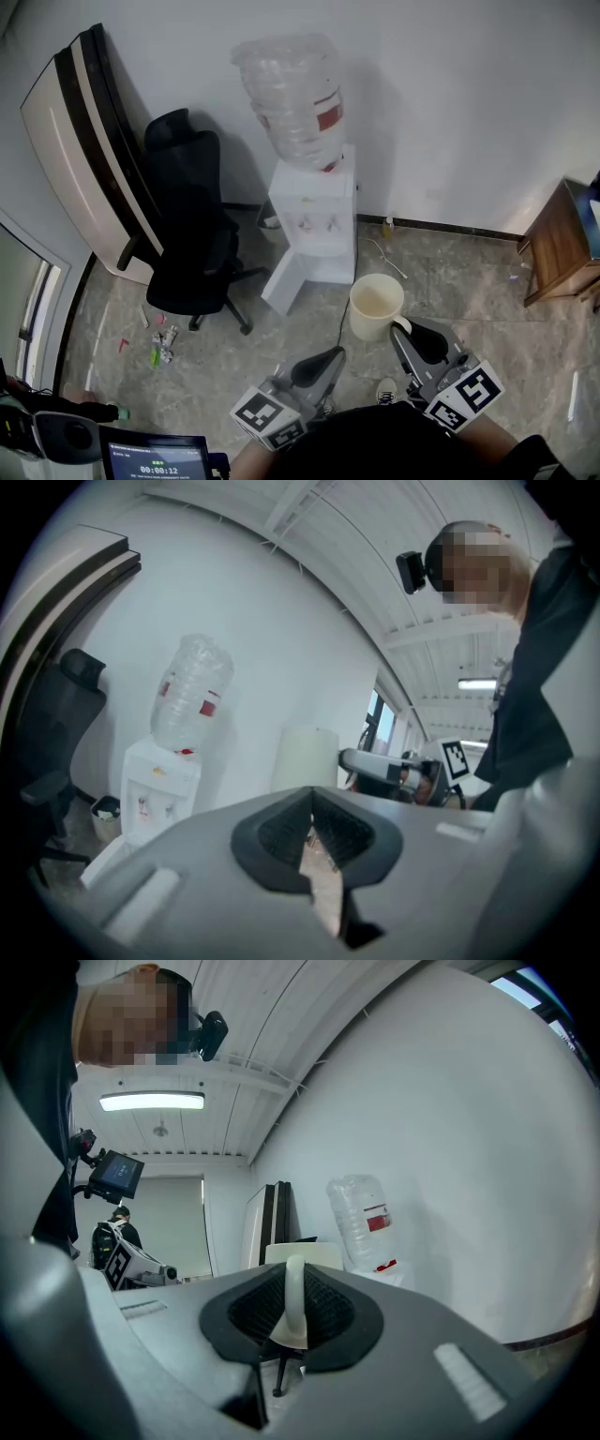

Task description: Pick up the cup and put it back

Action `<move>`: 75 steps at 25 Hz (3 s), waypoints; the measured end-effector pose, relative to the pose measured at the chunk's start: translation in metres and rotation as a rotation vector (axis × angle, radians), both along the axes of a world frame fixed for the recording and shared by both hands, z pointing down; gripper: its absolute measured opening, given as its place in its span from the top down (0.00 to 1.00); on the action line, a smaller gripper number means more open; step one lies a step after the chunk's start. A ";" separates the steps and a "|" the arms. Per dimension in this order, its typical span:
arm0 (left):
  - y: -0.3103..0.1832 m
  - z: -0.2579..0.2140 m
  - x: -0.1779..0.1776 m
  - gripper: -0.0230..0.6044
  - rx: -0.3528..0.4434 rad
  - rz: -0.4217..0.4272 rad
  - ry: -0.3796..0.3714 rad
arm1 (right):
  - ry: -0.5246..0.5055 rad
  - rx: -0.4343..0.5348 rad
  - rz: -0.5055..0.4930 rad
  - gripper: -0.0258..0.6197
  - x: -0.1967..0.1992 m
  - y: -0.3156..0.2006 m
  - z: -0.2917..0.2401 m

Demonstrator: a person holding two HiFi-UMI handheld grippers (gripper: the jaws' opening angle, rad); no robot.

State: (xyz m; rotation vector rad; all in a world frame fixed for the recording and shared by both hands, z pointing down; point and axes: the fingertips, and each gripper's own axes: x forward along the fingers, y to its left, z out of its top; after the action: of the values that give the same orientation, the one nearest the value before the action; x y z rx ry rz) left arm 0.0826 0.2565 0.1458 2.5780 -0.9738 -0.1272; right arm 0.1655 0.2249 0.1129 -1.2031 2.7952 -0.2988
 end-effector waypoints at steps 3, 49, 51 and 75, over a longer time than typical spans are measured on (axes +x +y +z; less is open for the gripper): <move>0.001 0.001 0.002 0.96 -0.014 0.000 0.005 | 0.000 -0.004 -0.003 0.89 0.000 0.000 0.000; -0.019 0.010 0.014 0.96 -0.037 0.056 0.011 | 0.014 -0.014 0.139 0.89 0.045 -0.033 -0.001; -0.019 0.010 0.014 0.96 -0.041 0.056 0.011 | 0.012 -0.016 0.143 0.89 0.045 -0.032 -0.001; -0.014 0.022 0.096 0.96 -0.068 0.115 0.007 | -0.011 -0.034 0.240 0.89 0.141 -0.021 0.010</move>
State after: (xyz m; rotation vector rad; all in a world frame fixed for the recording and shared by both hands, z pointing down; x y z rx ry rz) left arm 0.1784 0.2420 0.1678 2.5621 -0.8109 -0.0713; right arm 0.3065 0.2039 0.1230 -1.5205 2.6088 -0.3329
